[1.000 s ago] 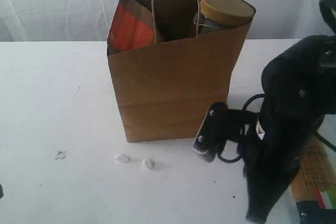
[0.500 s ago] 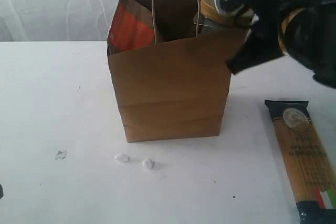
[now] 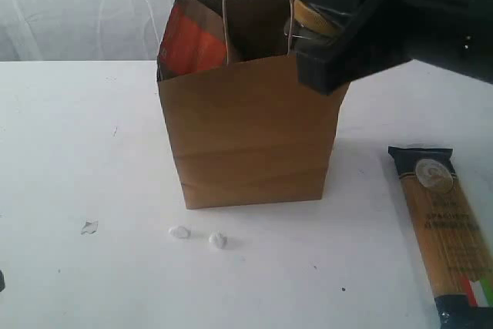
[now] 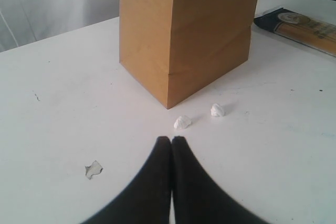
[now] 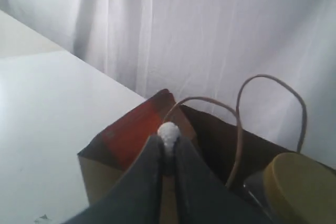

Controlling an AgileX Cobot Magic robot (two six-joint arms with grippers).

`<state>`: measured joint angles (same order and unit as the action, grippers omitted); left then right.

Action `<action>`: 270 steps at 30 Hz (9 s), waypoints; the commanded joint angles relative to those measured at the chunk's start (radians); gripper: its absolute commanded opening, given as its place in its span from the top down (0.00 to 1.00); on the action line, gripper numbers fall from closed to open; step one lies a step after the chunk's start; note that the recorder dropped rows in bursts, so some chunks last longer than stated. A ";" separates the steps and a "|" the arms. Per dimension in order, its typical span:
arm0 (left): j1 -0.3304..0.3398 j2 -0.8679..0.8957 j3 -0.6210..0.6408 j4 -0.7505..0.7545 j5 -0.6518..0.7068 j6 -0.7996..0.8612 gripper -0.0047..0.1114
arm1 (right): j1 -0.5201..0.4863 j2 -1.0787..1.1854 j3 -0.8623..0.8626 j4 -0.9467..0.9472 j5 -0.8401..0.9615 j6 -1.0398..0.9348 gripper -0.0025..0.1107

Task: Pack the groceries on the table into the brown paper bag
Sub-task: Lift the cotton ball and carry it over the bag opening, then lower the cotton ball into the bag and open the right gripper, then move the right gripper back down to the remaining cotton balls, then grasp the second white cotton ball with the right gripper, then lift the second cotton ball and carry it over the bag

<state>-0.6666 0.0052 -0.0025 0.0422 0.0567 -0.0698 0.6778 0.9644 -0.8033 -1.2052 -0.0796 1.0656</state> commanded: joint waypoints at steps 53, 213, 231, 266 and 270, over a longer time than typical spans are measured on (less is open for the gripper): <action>-0.001 -0.005 0.003 -0.011 -0.003 0.001 0.96 | 0.000 -0.048 -0.081 1.380 0.753 -1.520 0.93; -0.001 -0.005 0.003 -0.009 -0.003 0.000 0.96 | 0.119 0.930 -0.183 1.617 0.266 -1.568 0.61; -0.001 -0.005 0.003 -0.009 -0.003 -0.001 0.96 | 0.119 0.982 -0.232 1.615 0.359 -1.568 0.61; -0.001 -0.005 0.003 -0.009 -0.003 -0.001 0.96 | 0.128 0.415 -0.007 1.612 0.406 -1.559 0.98; -0.001 -0.005 0.003 -0.009 -0.003 -0.001 0.96 | 0.128 0.339 -0.007 1.612 0.408 -1.559 0.98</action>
<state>-0.6666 0.0052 -0.0025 0.0422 0.0567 -0.0698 0.8023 1.3568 -0.8160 0.4105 0.3243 -0.4934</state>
